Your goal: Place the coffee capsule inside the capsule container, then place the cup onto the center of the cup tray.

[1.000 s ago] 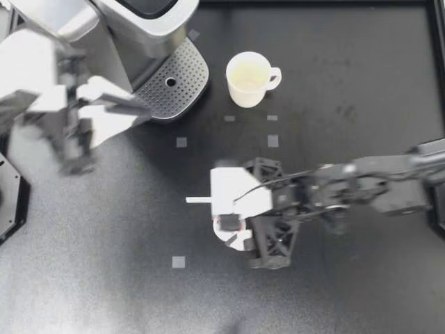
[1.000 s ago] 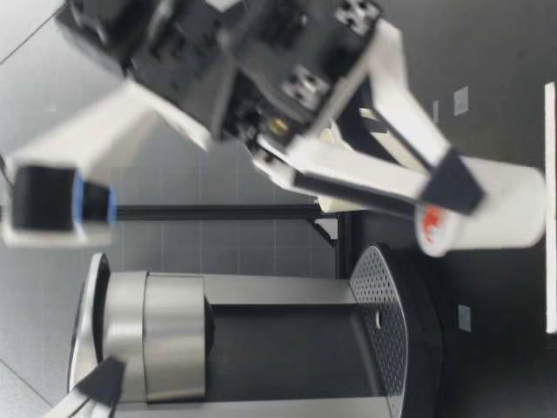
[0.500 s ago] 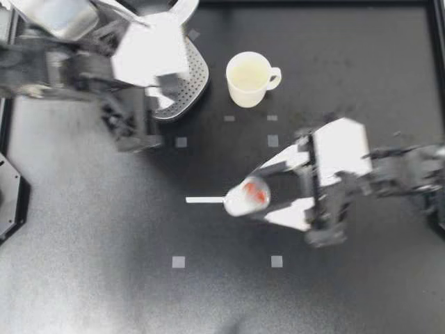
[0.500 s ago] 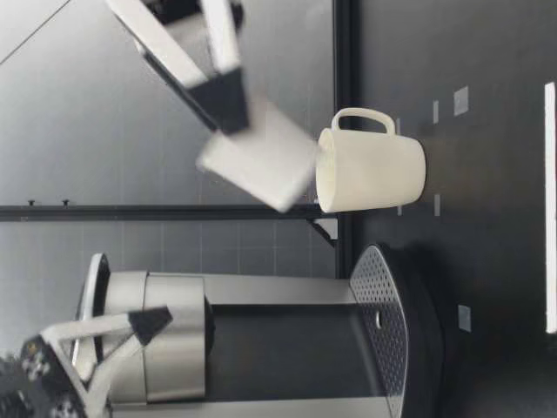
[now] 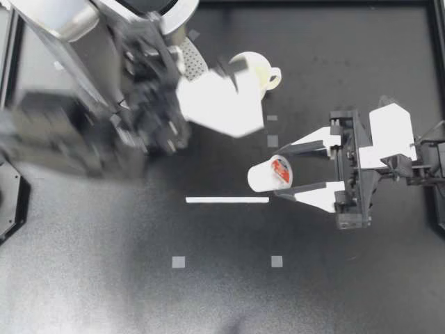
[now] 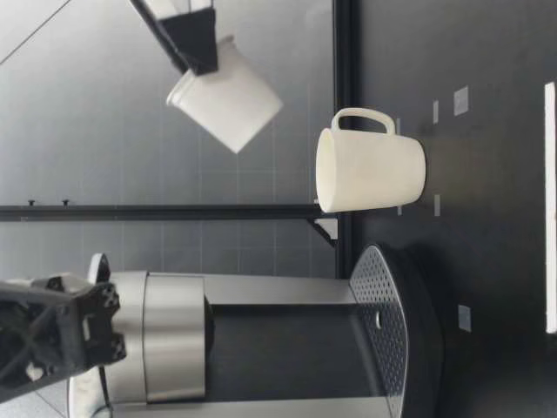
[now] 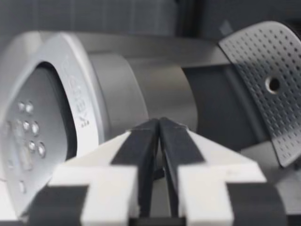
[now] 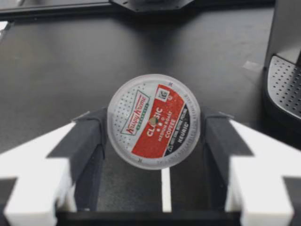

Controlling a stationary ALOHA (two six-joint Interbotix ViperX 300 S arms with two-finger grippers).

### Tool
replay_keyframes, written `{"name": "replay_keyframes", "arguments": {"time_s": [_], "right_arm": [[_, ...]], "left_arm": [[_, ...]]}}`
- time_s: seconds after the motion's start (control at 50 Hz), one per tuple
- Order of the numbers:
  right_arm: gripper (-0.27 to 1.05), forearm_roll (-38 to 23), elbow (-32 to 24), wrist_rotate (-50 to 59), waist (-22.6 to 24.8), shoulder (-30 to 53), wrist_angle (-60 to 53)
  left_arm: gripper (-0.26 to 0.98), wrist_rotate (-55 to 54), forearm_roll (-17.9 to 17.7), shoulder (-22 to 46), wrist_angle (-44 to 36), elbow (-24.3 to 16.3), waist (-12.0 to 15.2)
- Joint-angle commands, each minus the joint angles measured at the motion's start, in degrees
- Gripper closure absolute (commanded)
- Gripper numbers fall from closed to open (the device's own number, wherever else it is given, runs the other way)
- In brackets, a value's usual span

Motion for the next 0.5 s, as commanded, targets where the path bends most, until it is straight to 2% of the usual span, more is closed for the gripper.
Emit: {"name": "replay_keyframes", "arguments": {"time_s": [0.0,0.1,0.16,0.48], "right_arm": [[0.3,-0.1,0.0,-0.5,-0.4,-1.7,-0.6],[0.3,-0.1,0.6,-1.1,-0.4,-2.9,-1.0],[0.3,-0.1,0.9,-1.1,-0.4,-3.5,-1.0],[0.3,-0.2,1.8,-2.1,-0.4,-4.5,-1.0]], "left_arm": [[0.56,-1.2,4.5,0.5,1.0,-0.1,-1.0],[0.56,-2.6,11.1,2.5,3.3,2.5,-2.0],[0.56,-3.3,13.9,3.3,3.8,3.7,-2.4],[0.56,-9.8,21.0,2.8,3.8,10.4,-2.7]]}}
